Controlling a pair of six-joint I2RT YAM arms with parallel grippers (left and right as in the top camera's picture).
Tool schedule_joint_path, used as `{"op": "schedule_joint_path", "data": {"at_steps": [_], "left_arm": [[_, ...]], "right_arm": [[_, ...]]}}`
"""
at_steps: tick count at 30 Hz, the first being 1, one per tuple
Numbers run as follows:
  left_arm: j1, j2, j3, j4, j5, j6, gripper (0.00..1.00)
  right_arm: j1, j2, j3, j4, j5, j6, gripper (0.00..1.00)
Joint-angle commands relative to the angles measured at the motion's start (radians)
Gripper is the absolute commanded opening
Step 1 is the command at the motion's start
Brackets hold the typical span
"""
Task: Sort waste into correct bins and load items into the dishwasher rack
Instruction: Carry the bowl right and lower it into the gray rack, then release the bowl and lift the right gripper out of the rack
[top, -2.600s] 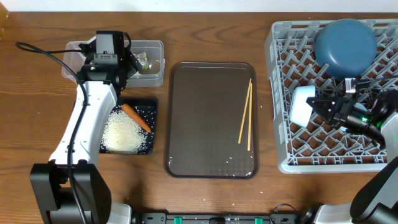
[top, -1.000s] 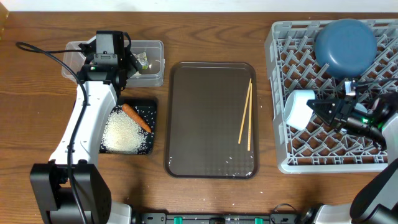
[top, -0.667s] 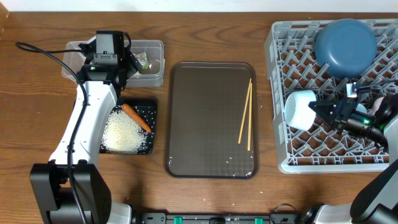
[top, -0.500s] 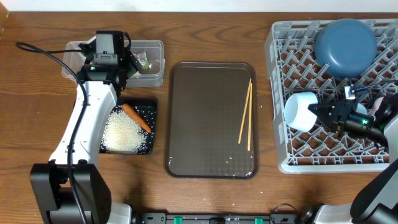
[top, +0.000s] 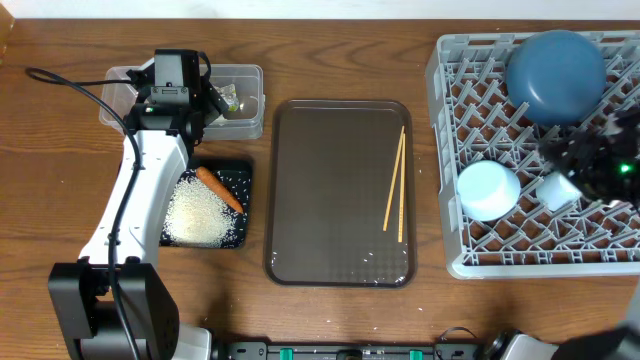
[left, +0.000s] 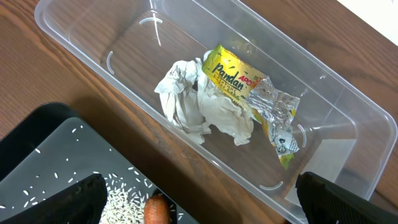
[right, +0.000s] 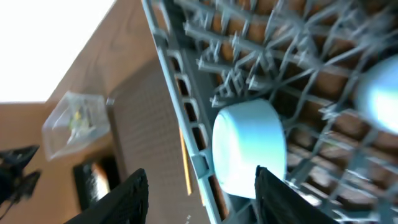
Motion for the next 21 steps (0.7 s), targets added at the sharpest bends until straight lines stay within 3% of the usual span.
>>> {"op": "schedule_joint_path", "data": {"at_steps": [1, 7, 11, 14, 21], "left_arm": [[0.000, 0.009, 0.000, 0.000, -0.005, 0.006, 0.99], [0.000, 0.009, 0.000, 0.000, -0.005, 0.006, 0.99], [0.000, 0.009, 0.000, 0.000, -0.005, 0.006, 0.99], [0.000, 0.009, 0.000, 0.000, -0.005, 0.006, 0.99], [0.000, 0.009, 0.000, 0.000, -0.005, 0.006, 0.99]], "right_arm": [[0.012, -0.087, 0.033, -0.013, 0.130, 0.066, 0.53], [0.129, -0.201, 0.032, -0.057, 0.339, 0.092, 0.54], [0.272, -0.235, 0.031, -0.093, 0.378, 0.110, 0.52], [0.414, -0.236, 0.030, -0.103, 0.410, 0.126, 0.57], [0.787, -0.181, 0.002, -0.090, 0.717, 0.321, 0.65]]}}
